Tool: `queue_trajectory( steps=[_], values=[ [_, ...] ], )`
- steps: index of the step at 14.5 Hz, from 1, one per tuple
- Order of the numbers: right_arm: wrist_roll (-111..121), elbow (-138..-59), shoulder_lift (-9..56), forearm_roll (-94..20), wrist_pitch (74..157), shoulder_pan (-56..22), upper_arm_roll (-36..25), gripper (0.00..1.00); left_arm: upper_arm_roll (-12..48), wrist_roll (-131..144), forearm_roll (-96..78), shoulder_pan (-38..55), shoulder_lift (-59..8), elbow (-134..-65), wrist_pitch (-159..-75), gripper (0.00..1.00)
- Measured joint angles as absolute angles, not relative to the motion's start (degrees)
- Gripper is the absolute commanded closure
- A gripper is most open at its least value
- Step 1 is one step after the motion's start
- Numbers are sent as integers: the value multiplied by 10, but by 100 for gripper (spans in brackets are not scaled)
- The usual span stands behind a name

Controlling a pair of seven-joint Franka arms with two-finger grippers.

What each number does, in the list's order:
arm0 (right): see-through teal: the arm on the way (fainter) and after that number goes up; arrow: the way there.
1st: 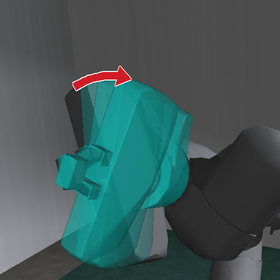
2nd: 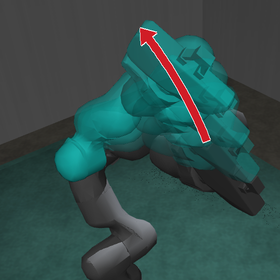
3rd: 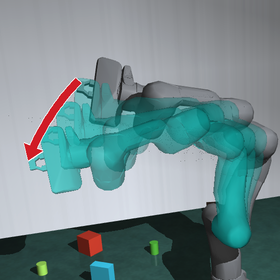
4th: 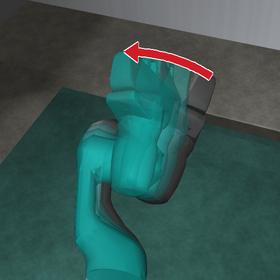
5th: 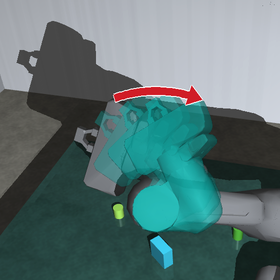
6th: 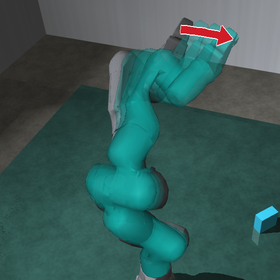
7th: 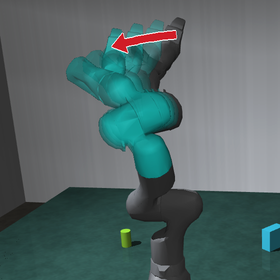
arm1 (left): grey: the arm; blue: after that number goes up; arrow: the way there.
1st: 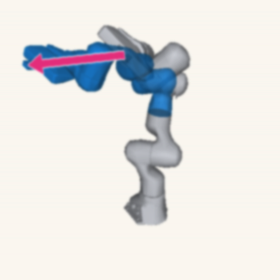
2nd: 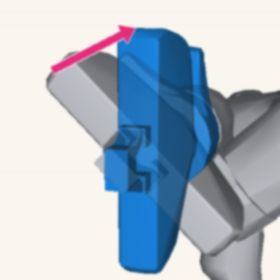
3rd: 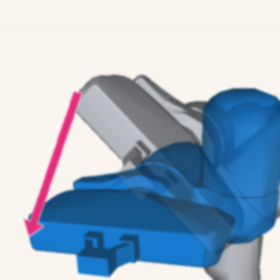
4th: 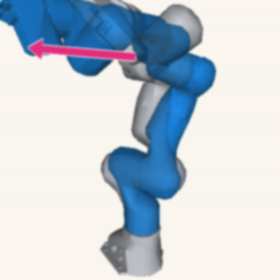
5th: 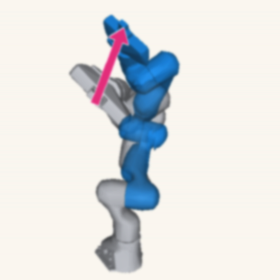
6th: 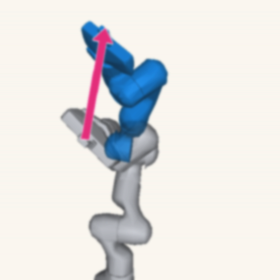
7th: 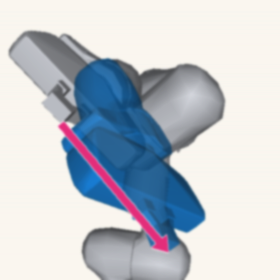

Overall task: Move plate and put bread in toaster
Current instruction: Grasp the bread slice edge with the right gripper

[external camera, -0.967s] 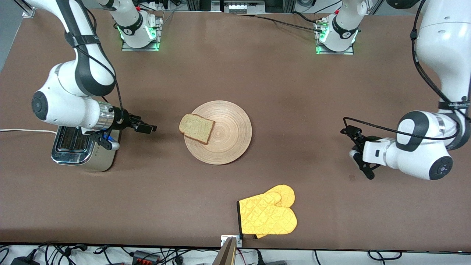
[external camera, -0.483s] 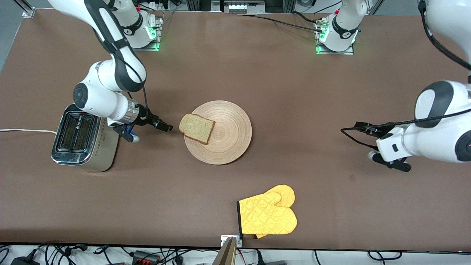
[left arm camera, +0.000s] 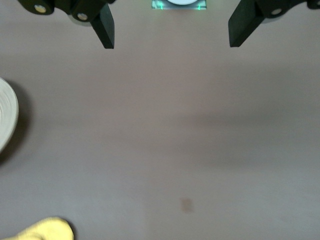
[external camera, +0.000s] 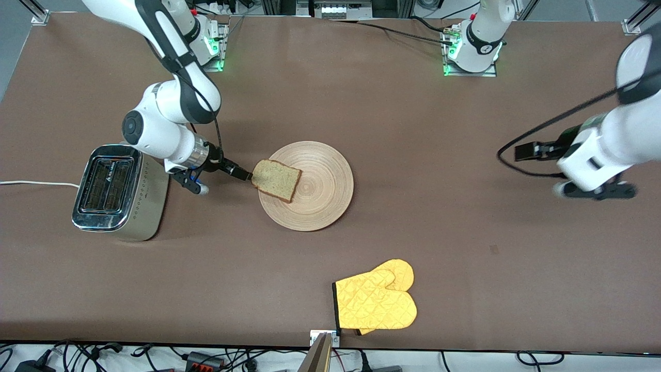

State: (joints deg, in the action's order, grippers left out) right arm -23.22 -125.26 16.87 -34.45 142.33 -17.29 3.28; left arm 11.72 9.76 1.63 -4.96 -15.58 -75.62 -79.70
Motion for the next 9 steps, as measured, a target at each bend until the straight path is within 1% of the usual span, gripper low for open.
queue_trajectory(
  steps=[1,3,6,7,9],
  values=[
    [-216,-1264,169,-356,1442,-178,33,0,84,97,16,-37,-119,-785,-818,0],
    [-173,-1275,170,-392,1457,-186,34,0,48,93,16,-28,-51,-852,-877,0],
    [-111,-1276,170,-450,1458,-190,34,0,39,90,16,-8,32,-942,-927,0],
    [-92,-1276,170,-462,1458,-190,34,0,40,84,16,1,50,-960,-932,0],
    [-46,-1277,174,-495,1461,-190,34,0,40,49,16,8,63,-977,-937,0]
  ],
)
